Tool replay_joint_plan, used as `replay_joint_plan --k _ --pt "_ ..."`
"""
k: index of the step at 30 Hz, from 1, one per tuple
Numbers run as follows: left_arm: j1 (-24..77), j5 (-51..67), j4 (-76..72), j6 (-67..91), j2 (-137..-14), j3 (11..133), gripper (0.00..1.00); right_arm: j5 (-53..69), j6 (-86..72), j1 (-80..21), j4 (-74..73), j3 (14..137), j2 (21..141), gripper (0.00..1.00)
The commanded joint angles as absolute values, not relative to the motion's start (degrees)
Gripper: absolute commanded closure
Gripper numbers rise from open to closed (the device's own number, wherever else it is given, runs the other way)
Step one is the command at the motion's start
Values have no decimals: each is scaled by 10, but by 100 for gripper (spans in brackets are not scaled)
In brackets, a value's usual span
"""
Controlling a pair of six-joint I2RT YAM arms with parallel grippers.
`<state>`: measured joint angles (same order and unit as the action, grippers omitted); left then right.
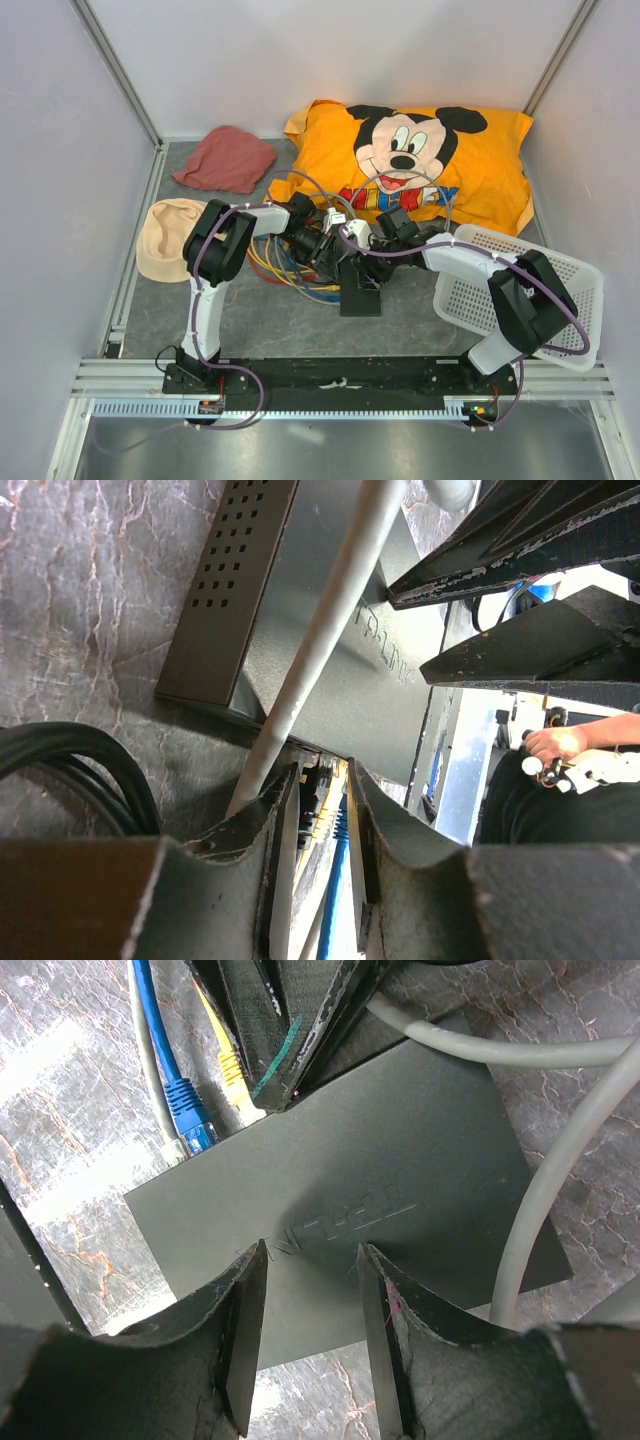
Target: Pull the plug from the switch port
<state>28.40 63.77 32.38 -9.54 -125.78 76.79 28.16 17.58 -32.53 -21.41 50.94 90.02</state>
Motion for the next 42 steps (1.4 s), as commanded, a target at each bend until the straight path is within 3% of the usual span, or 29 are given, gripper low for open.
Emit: replay_joint_plan --k 1,16,26,42 --pt "301 568 296 -141 -1309 762 69 259 180 -328 -235 502 914 50" --pt "304 568 303 -139 -1322 768 98 235 243 -336 -261 507 911 50" --pt "306 470 298 -83 -1319 776 98 149 287 -386 -258 462 896 55" --pt "308 390 310 -30 -1299 769 98 77 389 -444 -269 470 947 97"
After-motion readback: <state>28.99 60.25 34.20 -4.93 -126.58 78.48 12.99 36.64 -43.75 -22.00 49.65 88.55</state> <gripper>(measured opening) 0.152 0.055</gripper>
